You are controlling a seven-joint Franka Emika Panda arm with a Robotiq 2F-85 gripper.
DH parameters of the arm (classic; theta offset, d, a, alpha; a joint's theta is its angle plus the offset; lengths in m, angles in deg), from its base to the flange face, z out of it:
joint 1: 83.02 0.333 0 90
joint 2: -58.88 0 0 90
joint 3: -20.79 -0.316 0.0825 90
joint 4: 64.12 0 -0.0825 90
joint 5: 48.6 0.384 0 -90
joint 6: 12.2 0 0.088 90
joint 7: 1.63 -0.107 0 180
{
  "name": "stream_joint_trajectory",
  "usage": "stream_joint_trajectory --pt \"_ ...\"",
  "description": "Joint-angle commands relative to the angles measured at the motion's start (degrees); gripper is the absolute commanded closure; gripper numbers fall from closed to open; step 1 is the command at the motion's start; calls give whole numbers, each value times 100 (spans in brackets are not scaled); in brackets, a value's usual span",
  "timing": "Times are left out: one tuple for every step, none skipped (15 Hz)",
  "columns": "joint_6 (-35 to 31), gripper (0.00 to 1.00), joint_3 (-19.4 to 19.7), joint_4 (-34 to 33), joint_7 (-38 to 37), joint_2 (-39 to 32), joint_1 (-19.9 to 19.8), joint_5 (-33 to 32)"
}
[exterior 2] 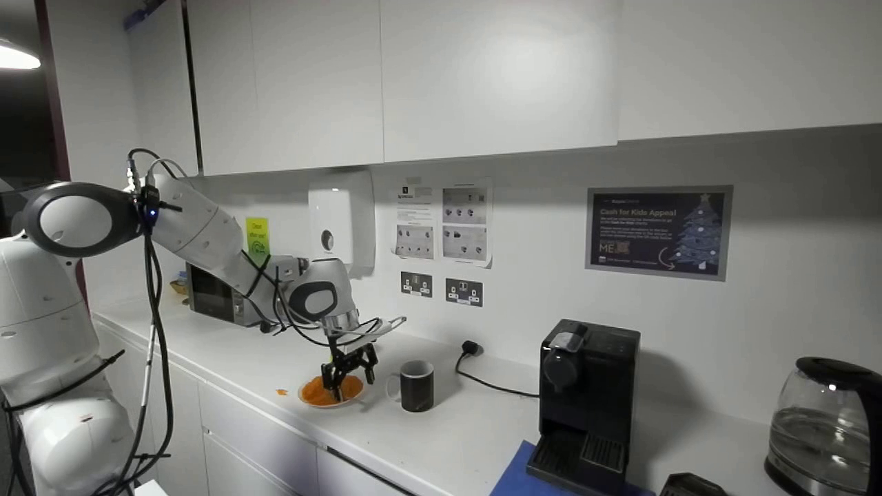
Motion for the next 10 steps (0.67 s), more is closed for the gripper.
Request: stream_joint_trajectory --pt "-31 0 -7 53 223 -36 -61 158" --pt "-46 0 -18 47 206 -76 -63 144" --pt "-52 0 -27 37 195 -112 -63 132" --pt "-56 0 -41 17 177 -162 -59 119" --pt "-57 0 -58 -11 159 -219 -53 113" --pt "-42 0 -72 -29 163 -257 -48 124" --pt "-29 1 -89 -45 150 -297 -48 117" --pt "-33 3 -102 -48 149 -322 -51 113" --pt "-37 4 -114 -57 144 -356 -55 104" --pt "-45 11 -120 -68 138 -390 -62 98"
